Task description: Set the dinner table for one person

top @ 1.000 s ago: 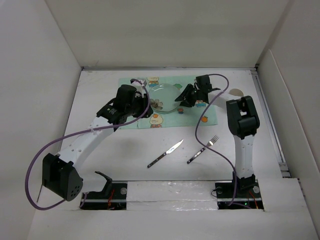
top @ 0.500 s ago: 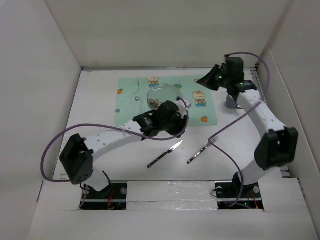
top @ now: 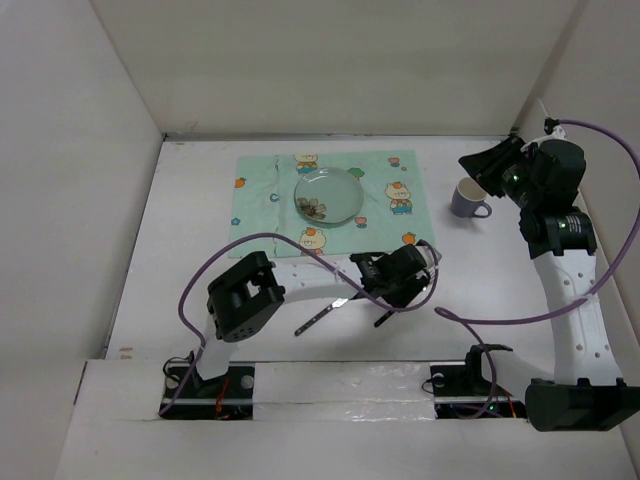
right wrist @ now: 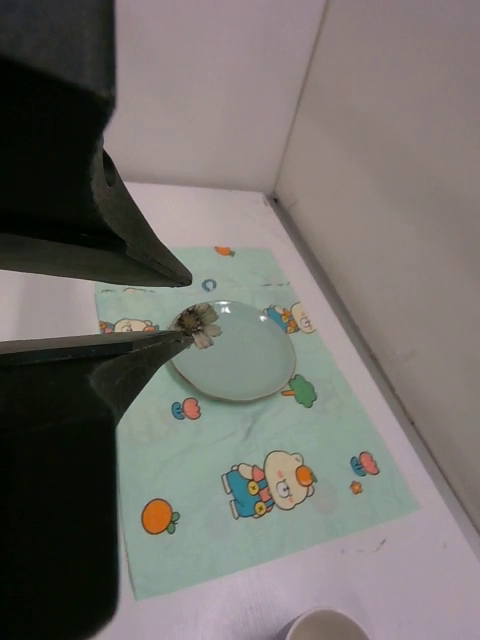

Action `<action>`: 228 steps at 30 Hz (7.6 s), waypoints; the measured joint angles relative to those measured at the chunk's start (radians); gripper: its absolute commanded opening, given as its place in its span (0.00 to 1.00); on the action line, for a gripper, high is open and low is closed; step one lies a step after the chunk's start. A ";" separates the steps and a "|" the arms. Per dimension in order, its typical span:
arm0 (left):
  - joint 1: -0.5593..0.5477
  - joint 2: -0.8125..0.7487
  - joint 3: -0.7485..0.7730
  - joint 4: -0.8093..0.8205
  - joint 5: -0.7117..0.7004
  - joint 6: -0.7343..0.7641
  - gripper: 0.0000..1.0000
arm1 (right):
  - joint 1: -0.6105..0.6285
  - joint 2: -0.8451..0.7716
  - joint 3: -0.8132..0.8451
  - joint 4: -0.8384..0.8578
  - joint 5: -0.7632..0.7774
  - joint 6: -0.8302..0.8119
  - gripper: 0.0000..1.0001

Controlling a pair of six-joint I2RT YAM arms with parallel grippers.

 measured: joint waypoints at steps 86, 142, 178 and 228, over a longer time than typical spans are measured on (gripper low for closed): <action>0.876 0.112 0.052 0.002 -0.128 0.000 0.41 | 0.742 0.407 -0.158 -0.081 0.150 -0.097 0.56; 0.801 -0.636 -0.347 -0.079 0.024 -0.139 0.35 | 1.051 0.791 -0.072 -0.193 0.425 0.109 0.48; 0.801 -0.595 -0.211 -0.089 0.091 -0.136 0.35 | 0.431 0.721 0.233 -0.218 0.316 -0.313 0.00; 0.801 -0.511 -0.208 -0.034 0.116 -0.155 0.34 | 0.298 1.195 0.677 -0.311 0.086 -0.424 0.56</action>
